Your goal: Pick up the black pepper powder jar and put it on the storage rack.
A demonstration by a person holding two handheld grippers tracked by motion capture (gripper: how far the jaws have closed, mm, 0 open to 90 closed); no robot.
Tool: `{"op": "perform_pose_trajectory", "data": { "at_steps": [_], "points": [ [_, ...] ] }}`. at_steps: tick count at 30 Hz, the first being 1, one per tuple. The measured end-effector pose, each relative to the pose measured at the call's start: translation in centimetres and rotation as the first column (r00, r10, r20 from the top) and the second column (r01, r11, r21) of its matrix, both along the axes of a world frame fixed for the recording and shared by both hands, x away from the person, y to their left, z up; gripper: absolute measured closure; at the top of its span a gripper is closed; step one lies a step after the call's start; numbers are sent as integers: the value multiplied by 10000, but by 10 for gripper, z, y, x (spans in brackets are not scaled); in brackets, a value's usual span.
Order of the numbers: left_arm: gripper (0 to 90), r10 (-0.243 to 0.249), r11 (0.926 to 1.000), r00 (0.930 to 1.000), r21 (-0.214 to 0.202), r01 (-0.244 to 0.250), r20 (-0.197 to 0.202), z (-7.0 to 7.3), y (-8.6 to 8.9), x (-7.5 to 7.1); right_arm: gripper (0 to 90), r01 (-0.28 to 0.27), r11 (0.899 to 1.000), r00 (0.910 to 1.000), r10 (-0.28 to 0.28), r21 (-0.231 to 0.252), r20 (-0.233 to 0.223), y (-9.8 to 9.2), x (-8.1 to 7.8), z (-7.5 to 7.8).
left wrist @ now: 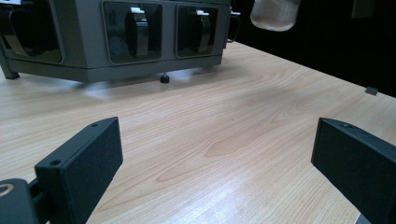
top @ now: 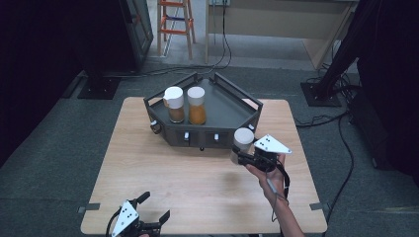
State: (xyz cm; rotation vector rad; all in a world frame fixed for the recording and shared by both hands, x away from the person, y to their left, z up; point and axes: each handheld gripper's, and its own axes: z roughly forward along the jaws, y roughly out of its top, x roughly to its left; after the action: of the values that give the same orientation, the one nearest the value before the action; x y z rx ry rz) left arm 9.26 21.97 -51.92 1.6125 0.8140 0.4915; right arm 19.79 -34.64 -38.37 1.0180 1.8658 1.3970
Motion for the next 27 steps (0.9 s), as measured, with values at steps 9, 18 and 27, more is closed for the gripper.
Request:
{"op": "perform_pose_trajectory", "data": {
  "at_steps": [9, 18, 27],
  "points": [
    [19, -6, 10000, 10000, -20, 6, 9, 0, 0, 0, 350, -341, 9994, 9994, 341, -26, -17, 5, 11, 23],
    [18, -9, 10000, 10000, 4, 9, 16, 1, 1, 0, 350, -546, 9985, 9985, 547, 79, -42, 13, 26, 41],
    [19, -18, 10000, 10000, -26, 18, 23, 0, 1, 0, 350, -463, 9989, 9989, 463, 8, -68, 24, 42, 56]
  ]
}}
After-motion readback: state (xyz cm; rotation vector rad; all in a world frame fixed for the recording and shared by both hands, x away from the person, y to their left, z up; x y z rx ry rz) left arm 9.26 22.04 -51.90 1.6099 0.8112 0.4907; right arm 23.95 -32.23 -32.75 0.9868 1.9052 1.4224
